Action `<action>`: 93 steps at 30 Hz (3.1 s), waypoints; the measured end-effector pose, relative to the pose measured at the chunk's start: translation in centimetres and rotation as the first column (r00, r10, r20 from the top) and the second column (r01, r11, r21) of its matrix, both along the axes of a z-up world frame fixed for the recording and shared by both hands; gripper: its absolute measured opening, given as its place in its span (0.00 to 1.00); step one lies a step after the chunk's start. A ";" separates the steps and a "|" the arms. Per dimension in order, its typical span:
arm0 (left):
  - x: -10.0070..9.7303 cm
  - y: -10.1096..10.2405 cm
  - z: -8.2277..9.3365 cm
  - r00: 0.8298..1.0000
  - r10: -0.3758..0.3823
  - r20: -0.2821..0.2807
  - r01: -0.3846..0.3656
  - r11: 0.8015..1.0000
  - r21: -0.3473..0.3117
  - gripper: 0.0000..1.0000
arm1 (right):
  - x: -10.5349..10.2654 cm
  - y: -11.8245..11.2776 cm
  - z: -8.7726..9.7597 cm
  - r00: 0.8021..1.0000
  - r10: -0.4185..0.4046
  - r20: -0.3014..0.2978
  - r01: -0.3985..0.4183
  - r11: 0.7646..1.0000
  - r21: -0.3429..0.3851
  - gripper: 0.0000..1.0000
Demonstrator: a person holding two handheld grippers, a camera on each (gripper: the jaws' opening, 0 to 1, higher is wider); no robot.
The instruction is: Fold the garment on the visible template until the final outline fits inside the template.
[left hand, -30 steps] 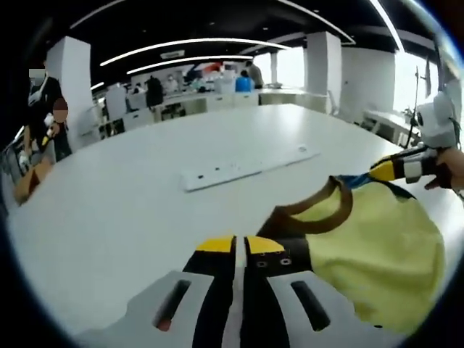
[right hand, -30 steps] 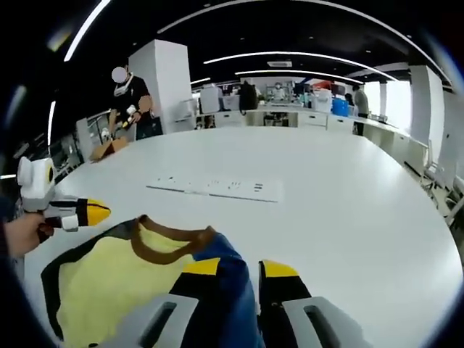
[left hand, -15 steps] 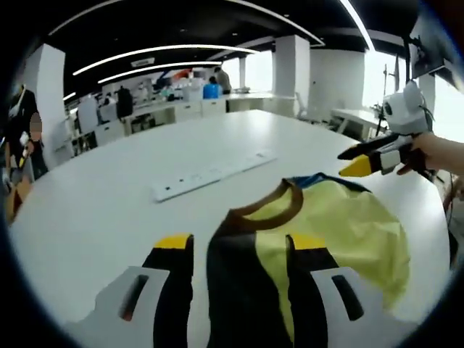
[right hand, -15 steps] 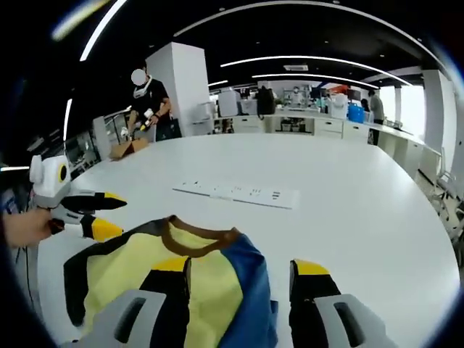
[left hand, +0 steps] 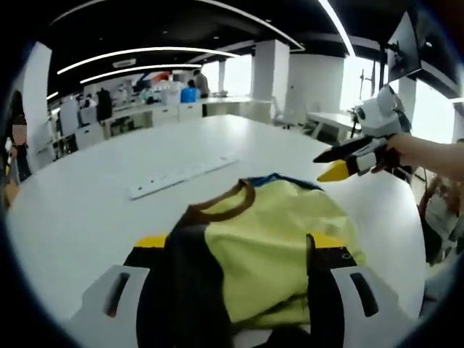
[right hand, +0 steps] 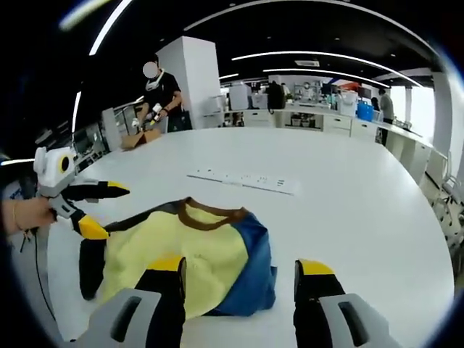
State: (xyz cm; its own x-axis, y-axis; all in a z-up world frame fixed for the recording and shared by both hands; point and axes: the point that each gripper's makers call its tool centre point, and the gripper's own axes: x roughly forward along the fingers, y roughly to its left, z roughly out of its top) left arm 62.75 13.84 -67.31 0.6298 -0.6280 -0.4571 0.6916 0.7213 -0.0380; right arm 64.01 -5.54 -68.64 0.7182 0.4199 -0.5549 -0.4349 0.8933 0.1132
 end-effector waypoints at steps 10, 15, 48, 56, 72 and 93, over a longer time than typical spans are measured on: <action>-4.1 -2.7 0.8 0.994 -0.112 0.018 0.112 0.994 -0.009 0.68 | -1.7 -1.5 -0.2 1.000 -0.020 -0.009 0.020 1.000 -0.015 0.55; -5.7 -3.5 0.9 0.992 -0.126 0.013 0.126 0.991 -0.032 0.65 | -2.5 -1.9 -0.5 0.999 -0.032 -0.007 0.032 0.999 -0.024 0.51; -11.8 -11.0 -4.7 0.975 -0.217 -0.040 0.219 0.975 0.044 0.21 | -2.9 0.7 -6.2 0.998 -0.055 -0.030 0.053 0.997 -0.052 0.32; -11.6 -11.2 -6.8 0.982 -0.180 -0.054 0.186 0.971 0.152 0.18 | -2.6 0.8 -6.6 0.998 -0.069 -0.011 0.067 0.993 -0.092 0.28; -10.2 -10.7 -7.8 0.992 -0.102 -0.069 0.114 0.974 0.197 0.07 | -2.0 -0.1 -6.8 0.993 -0.115 -0.010 0.113 0.986 -0.122 0.00; -7.5 -8.4 0.9 0.998 -0.057 0.021 0.058 0.994 -0.090 0.02 | -0.9 0.3 -0.7 0.993 -0.058 0.104 0.062 0.997 -0.035 0.00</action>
